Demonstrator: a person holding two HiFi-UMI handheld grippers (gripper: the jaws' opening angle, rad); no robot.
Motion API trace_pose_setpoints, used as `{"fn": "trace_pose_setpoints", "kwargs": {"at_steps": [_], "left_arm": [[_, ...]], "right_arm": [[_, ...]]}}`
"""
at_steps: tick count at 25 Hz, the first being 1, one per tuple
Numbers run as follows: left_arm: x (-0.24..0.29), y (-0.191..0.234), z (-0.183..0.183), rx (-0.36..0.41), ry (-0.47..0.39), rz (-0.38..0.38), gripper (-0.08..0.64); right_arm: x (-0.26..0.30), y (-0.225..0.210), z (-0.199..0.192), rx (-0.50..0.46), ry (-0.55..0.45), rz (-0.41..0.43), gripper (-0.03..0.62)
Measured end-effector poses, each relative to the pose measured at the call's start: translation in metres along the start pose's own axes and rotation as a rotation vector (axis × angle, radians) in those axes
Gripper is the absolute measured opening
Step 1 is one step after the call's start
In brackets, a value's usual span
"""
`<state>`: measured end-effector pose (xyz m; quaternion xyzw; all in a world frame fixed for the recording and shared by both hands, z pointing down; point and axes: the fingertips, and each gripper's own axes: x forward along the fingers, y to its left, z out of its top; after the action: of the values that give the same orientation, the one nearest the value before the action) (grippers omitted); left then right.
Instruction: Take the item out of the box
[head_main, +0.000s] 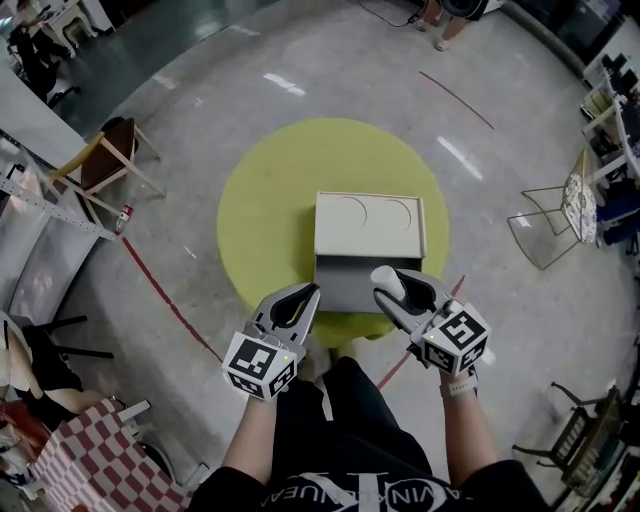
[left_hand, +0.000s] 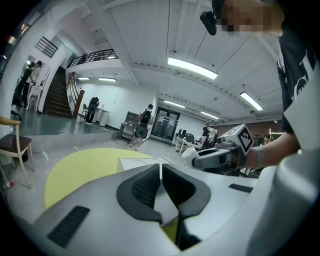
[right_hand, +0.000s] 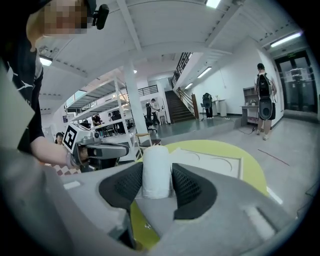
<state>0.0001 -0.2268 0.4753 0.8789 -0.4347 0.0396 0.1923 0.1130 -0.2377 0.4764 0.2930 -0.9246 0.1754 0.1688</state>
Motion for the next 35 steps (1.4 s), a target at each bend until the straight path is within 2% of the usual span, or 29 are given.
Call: {"fn": "trace_pose_setpoints", "kwargs": {"at_steps": [18,35], "left_arm": [[-0.003,-0.007,0.038,0.027,-0.05,-0.017,0.02],[-0.003,-0.017,0.072,0.054,-0.104,-0.04,0.02]], "right_arm": [[-0.033,-0.003,0.035,0.028,-0.153,-0.103,0.179],[-0.056,-0.007,0.07,0.037,-0.273,-0.152,0.179]]}}
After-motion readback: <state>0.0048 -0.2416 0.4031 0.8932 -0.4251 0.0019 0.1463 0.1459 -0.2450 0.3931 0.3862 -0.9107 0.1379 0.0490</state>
